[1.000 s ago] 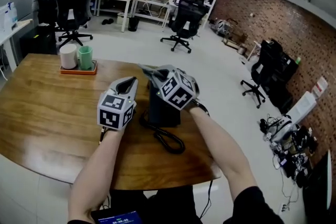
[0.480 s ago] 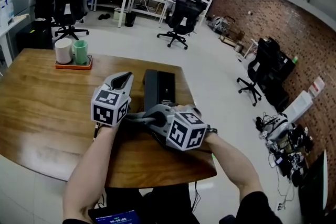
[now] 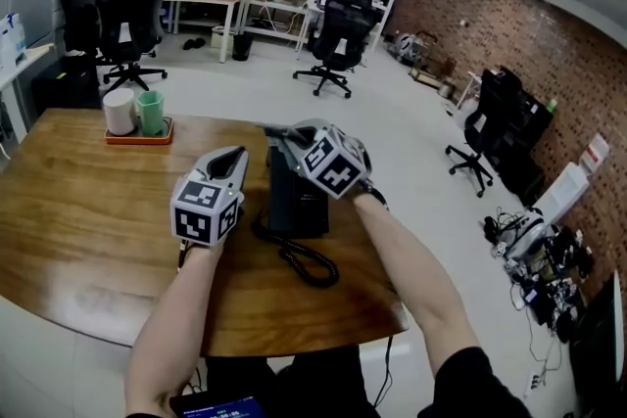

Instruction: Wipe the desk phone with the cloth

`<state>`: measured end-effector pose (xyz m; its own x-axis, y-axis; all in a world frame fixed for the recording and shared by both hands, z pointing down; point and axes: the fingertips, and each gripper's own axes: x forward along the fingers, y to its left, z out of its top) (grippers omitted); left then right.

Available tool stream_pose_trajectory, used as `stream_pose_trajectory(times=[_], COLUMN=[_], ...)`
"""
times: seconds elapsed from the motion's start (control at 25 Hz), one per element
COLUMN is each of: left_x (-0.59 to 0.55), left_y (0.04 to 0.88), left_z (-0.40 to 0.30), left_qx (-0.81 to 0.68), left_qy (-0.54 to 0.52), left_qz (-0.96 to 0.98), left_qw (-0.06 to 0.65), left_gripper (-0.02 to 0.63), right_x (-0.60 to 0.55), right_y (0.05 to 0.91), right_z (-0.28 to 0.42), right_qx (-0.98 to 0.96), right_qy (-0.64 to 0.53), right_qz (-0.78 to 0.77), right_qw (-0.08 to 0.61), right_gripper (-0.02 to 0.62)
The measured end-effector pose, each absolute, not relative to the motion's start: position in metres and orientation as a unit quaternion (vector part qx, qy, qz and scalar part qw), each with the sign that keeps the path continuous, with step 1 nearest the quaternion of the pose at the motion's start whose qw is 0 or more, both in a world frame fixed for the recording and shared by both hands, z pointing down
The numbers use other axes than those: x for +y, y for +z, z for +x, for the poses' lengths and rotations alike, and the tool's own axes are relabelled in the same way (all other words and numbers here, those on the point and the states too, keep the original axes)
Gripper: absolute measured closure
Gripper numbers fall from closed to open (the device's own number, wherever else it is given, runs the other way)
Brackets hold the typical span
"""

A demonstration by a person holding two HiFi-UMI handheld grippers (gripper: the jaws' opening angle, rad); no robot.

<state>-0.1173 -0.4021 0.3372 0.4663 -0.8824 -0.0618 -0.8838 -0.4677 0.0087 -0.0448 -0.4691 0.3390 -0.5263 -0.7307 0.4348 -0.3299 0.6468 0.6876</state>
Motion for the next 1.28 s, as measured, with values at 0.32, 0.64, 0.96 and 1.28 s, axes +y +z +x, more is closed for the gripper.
stream_pose_trajectory(times=[0.32, 0.64, 0.96, 1.28], left_x=[-0.401, -0.404, -0.402, -0.401], left_y=[0.334, 0.336, 0.337, 0.336], left_z=[-0.117, -0.117, -0.117, -0.114], left_qx=[0.515, 0.514, 0.514, 0.510], left_qy=[0.026, 0.026, 0.027, 0.027], left_qz=[-0.857, -0.857, -0.857, -0.859], left_qw=[0.016, 0.015, 0.014, 0.014], left_gripper=[0.603, 0.603, 0.603, 0.603], right_x=[-0.383, -0.290, -0.431, -0.469], right_y=[0.374, 0.416, 0.319, 0.346], right_z=[-0.038, -0.024, -0.017, -0.014], right_qx=[-0.829, -0.796, -0.823, -0.805], right_qy=[-0.326, -0.382, -0.328, -0.306], right_qz=[0.217, 0.058, 0.303, 0.322], right_qw=[0.400, 0.465, 0.351, 0.393], right_gripper=[0.571, 0.571, 0.570, 0.571])
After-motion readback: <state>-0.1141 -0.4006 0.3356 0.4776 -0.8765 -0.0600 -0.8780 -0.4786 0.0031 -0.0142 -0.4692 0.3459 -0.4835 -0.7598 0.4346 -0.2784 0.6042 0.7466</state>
